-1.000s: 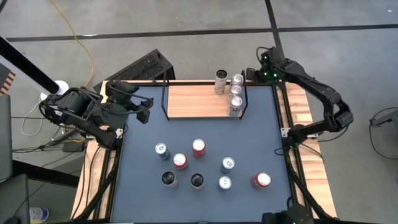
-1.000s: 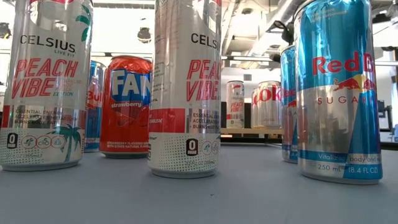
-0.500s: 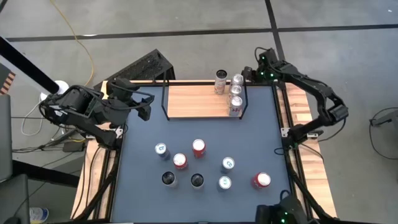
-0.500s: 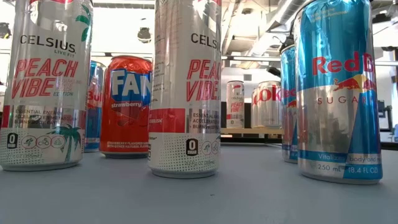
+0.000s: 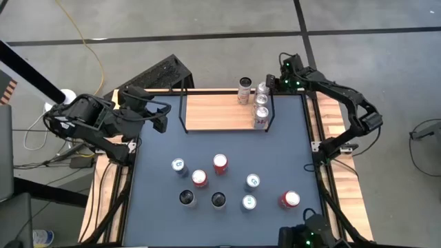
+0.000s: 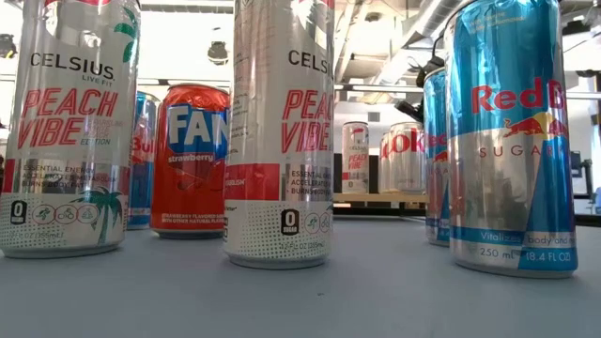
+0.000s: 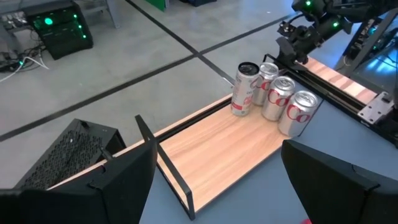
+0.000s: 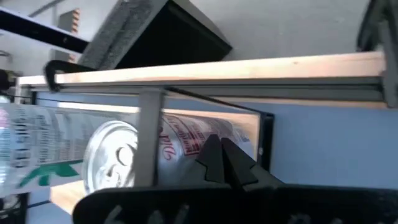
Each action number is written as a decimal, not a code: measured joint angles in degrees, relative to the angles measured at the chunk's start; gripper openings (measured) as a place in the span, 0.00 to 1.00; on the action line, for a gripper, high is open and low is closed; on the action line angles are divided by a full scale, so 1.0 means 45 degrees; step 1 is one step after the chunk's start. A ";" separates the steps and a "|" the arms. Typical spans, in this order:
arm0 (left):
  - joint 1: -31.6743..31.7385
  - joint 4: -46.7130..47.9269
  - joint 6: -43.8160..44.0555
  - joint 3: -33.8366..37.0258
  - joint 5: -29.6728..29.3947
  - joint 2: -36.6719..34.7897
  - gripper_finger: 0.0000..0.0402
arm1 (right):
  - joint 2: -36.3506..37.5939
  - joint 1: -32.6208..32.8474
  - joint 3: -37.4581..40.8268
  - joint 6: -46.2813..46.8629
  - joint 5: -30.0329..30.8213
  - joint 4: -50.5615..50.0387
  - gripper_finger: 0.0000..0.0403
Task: Place canned beverage on shelf
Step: Adjust the silver soda can on the shelf, then put the white soda can on the shelf aligned with the other white soda can
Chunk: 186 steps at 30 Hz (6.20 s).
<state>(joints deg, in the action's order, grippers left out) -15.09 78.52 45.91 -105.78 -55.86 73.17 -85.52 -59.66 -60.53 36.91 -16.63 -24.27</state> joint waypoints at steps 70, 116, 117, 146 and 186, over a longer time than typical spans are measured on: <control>0.0578 -0.2040 0.0116 0.0010 0.1928 0.0726 0.83 | 1.3836 0.4558 -0.1936 -0.0964 -0.4585 -0.4332 0.27; -0.0654 -0.1384 -0.4086 0.0005 0.6688 -0.1438 0.83 | -0.2893 1.6736 -1.2295 -0.1651 0.2001 -0.9517 0.32; -0.0795 -0.1343 -0.4315 0.0005 0.6706 -0.1438 0.83 | -0.3108 1.6938 -1.2476 -0.1395 0.2029 -0.9487 0.32; -0.3296 -0.1355 -0.2505 0.0005 0.4872 -0.1438 0.83 | -0.4691 1.7742 -1.3134 0.0013 0.2076 -0.9066 0.47; -0.6994 -0.1433 -0.0044 -0.0005 0.2206 -0.0209 0.83 | -0.3929 1.8929 -1.3124 -0.1363 0.1429 -1.0220 0.67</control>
<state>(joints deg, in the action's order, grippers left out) -46.57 72.07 45.71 -105.80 -45.93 72.23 -103.20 25.52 -119.59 30.77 -10.20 -70.26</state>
